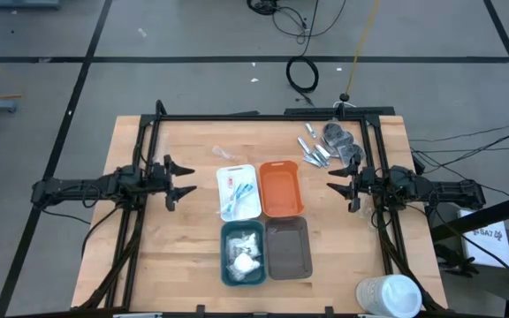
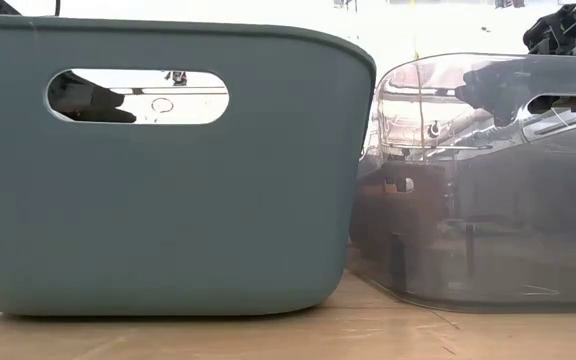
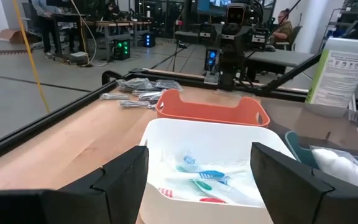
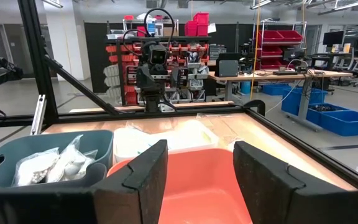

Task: Pick & Place Travel size toiletries
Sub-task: Put the nail cutter into the orange bin

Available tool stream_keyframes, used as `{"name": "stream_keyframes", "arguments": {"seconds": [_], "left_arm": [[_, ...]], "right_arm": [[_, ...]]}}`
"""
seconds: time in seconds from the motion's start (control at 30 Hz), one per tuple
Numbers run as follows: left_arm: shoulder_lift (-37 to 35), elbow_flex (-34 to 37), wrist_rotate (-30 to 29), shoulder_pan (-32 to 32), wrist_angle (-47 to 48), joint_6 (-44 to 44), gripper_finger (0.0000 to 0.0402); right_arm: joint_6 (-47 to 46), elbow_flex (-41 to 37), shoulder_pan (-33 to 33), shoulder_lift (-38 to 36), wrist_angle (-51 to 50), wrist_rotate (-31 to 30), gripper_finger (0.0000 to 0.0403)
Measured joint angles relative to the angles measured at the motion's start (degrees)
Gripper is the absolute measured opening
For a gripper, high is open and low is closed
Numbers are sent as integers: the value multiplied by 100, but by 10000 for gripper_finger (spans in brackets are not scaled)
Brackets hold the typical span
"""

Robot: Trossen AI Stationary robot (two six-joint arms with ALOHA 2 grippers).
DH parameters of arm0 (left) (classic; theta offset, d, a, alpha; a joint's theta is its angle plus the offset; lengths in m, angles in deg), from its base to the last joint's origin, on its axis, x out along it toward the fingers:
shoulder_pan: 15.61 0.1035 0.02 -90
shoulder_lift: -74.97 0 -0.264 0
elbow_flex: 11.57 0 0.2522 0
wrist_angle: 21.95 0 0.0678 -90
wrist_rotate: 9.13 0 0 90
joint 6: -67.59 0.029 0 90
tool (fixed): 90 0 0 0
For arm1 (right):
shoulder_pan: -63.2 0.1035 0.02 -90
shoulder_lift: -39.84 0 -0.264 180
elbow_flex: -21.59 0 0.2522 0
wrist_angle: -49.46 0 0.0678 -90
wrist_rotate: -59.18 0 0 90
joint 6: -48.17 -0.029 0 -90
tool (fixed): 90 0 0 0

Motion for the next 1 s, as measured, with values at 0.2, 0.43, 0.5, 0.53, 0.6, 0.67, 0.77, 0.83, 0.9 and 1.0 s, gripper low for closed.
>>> {"name": "stream_keyframes", "arguments": {"seconds": [0.2,0.43,0.5,0.53,0.6,0.67,0.77,0.83,0.9,1.0], "left_arm": [[2,0,0,0,-9,-3,273],[2,2,-2,0,-15,-1,273],[2,2,-2,0,-15,-14,274],[2,2,-1,0,-16,-23,274],[2,2,-2,0,-16,-18,274],[2,2,-2,0,-17,-2,273],[2,2,-2,0,-17,-17,274],[4,2,-2,0,-19,-23,274],[2,2,-2,0,-20,-1,274],[4,2,-2,0,-20,-12,274]], "right_arm": [[2,1,0,-1,-1,0,172],[0,1,0,-1,76,0,175],[-63,1,0,-1,87,4,174],[-260,0,0,-1,87,2,173],[-810,1,1,1,135,1,172],[-1358,1,1,-1,213,0,172],[-1694,0,1,-3,481,-2,175],[-1653,-1,1,-1,457,-2,176],[-1683,1,1,0,460,-1,175],[-1902,1,1,1,449,-2,172]]}}
